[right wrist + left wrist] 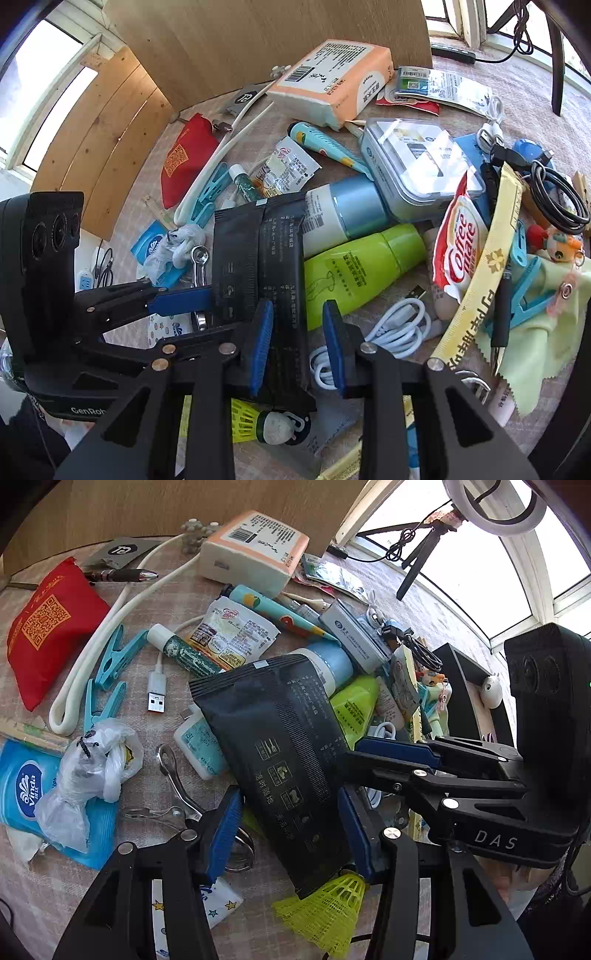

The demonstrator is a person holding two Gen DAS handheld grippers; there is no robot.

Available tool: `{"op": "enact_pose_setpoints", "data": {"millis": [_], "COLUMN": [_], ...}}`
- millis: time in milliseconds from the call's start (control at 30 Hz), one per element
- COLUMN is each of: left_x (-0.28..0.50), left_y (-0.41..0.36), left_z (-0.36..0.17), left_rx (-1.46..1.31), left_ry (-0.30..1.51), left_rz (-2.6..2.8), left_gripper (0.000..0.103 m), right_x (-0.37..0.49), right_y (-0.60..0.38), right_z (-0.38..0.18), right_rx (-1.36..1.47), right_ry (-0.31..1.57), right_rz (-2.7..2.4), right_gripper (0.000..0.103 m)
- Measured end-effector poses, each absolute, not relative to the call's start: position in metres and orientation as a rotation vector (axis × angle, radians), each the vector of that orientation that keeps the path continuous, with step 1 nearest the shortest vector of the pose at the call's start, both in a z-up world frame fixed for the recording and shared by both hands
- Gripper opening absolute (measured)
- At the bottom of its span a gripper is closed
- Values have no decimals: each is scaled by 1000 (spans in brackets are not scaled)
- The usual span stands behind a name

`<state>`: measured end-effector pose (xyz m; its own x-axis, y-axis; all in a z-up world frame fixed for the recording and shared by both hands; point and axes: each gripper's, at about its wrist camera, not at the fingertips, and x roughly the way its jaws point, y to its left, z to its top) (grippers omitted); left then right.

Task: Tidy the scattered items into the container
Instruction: 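Grasp the black pouch with the right gripper, then carry the black pouch into the tray and release it with the right gripper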

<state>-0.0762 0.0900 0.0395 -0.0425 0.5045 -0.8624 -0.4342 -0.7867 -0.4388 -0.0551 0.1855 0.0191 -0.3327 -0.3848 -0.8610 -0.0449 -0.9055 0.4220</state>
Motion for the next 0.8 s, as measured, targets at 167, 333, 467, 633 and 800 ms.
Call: {"op": "enact_pose_setpoints", "data": {"millis": [167, 333, 467, 633, 800], "left_x": [-78, -77, -75, -69, -61], "left_y": [87, 88, 88, 90, 97], "left_z": [40, 40, 46, 64, 89], "left_rx": [-1591, -1592, -1586, -1549, -1493], "left_ry": [-115, -101, -102, -99, -81], "left_rz": [1877, 1873, 1873, 1881, 1894], "left_gripper": [44, 43, 42, 42, 42], "right_x": [-60, -63, -60, -53, -41], "right_y": [188, 192, 188, 194, 201], "right_z": [13, 10, 15, 30, 55], "right_rx": [1670, 1655, 1655, 1620, 1567], "right_ry": [-642, -743, -725, -752, -745], "right_rz": [-2281, -2249, -2263, -2283, -2345], "right_gripper": [29, 28, 27, 26, 26]}}
